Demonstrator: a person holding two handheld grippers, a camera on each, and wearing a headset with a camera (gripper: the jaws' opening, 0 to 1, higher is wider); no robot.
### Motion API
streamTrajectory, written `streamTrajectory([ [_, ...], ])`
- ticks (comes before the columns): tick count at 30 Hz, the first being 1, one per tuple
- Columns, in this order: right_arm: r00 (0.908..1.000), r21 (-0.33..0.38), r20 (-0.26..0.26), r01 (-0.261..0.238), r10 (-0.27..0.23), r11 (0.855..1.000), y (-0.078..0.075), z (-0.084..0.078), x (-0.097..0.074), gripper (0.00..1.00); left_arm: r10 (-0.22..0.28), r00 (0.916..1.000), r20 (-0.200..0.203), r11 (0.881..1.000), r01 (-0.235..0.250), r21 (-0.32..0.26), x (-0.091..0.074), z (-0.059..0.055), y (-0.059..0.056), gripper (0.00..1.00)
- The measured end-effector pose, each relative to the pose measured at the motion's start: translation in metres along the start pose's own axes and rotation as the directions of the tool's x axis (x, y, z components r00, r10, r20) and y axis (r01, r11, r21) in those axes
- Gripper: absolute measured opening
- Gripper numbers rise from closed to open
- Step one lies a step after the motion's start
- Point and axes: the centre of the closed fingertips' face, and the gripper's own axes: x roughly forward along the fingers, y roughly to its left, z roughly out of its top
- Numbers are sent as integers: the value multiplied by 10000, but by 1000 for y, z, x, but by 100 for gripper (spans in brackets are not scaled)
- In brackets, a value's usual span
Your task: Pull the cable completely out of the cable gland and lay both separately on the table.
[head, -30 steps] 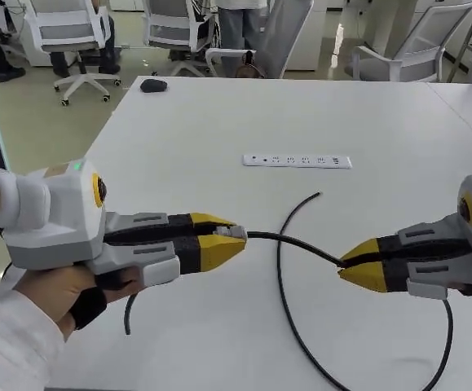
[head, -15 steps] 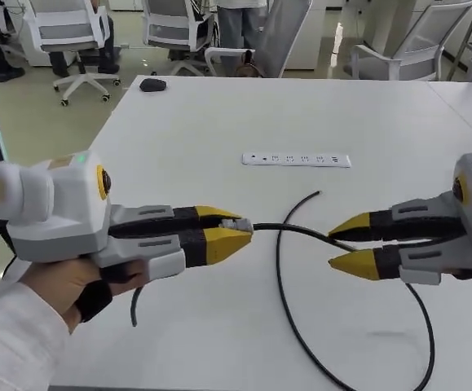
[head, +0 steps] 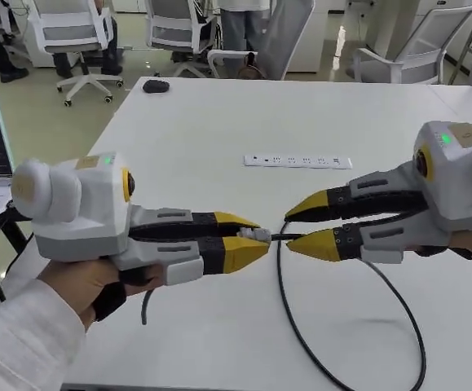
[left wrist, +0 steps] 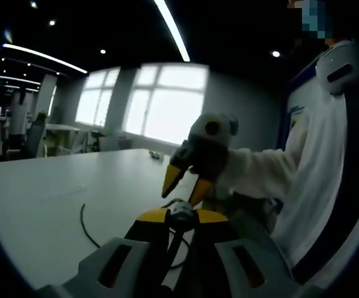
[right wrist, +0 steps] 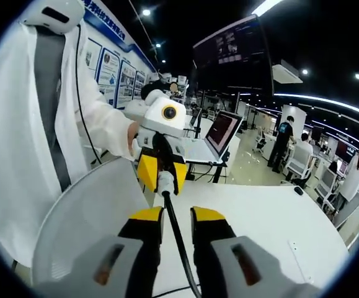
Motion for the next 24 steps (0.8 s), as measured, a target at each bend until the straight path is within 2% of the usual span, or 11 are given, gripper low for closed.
streamTrajectory([
  [7, 9995, 60, 99, -315, 314, 9995, 8, 0, 2, 6, -19, 10000, -29, 10000, 19, 5, -1, -1, -1, 16],
  [17, 9995, 69, 160, -268, 267, 9996, 7, -2, 1, 5, -84, 9999, -70, 9999, 84, -61, 0, -1, -1, 16],
  [24, 9998, 164, 133, -135, 133, 9998, 2, -8, -4, 5, -17, 10000, -76, 9999, 16, -110, -3, -1, 4, 16],
])
